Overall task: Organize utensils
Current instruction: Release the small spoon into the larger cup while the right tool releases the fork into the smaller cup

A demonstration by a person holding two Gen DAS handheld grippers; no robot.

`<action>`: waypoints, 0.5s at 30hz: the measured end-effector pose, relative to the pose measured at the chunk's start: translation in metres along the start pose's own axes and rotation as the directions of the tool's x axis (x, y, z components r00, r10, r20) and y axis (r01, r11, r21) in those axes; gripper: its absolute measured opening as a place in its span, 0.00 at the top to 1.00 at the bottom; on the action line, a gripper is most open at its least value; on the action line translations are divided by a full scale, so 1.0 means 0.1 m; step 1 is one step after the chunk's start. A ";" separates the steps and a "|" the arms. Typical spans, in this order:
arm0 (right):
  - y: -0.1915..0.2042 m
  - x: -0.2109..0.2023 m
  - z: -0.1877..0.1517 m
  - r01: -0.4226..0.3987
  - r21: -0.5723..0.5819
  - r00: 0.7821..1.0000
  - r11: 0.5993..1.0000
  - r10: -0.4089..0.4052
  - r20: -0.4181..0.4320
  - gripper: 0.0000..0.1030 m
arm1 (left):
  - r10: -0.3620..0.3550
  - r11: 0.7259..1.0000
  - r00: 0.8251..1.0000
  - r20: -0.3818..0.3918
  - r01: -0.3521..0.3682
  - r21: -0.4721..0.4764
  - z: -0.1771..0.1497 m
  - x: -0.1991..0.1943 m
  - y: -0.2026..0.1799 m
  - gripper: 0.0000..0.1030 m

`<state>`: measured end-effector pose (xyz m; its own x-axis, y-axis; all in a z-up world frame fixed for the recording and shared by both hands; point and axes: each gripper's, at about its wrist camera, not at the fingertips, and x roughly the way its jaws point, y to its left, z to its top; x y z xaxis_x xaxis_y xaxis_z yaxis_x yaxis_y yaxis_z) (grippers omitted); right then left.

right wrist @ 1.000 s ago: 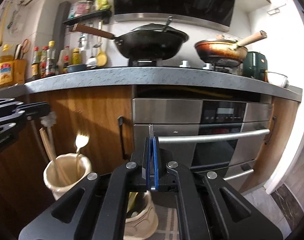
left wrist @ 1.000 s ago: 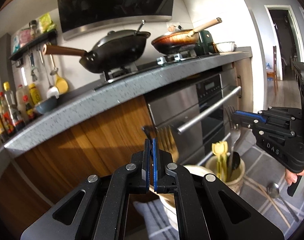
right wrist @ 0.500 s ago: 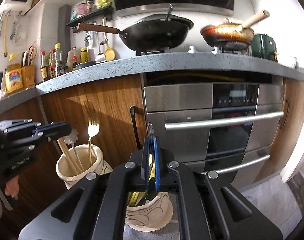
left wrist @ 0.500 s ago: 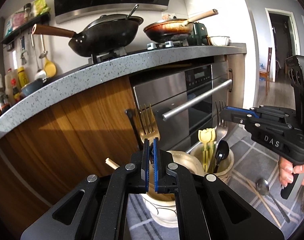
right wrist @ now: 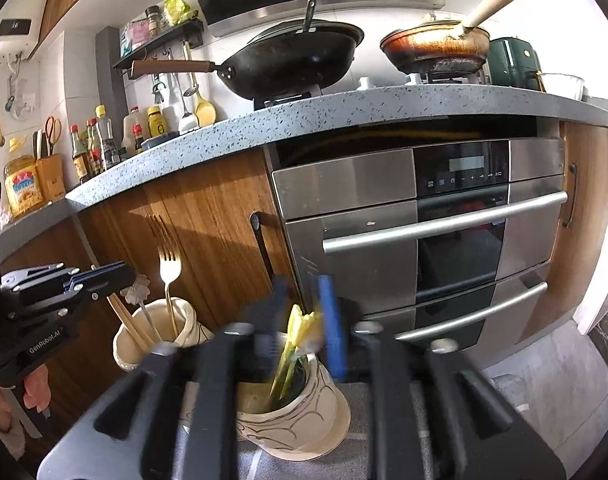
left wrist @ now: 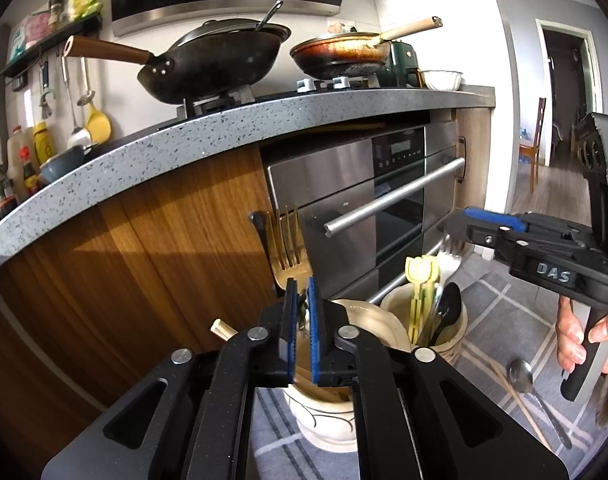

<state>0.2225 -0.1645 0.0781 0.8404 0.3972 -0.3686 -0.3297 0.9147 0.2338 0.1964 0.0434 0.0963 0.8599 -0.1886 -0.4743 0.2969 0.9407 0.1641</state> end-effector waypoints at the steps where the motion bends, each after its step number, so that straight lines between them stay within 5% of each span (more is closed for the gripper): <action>1: -0.01 -0.03 0.01 -0.001 0.008 1.000 1.000 0.000 0.004 0.61 | -0.002 1.000 1.000 -0.001 0.002 -0.002 0.00 -0.01 0.00 0.84; 15: -0.07 -0.50 -0.07 -0.023 0.056 1.000 0.998 0.023 -0.013 0.27 | 0.023 0.995 0.999 0.049 -0.018 -0.101 -0.04 -0.43 0.09 0.30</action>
<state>0.1801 -0.1903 0.0889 0.8267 0.4195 -0.3750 -0.3240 0.8998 0.2923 0.1605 0.0605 0.1148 0.8858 -0.1807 -0.4274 0.2380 0.9676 0.0843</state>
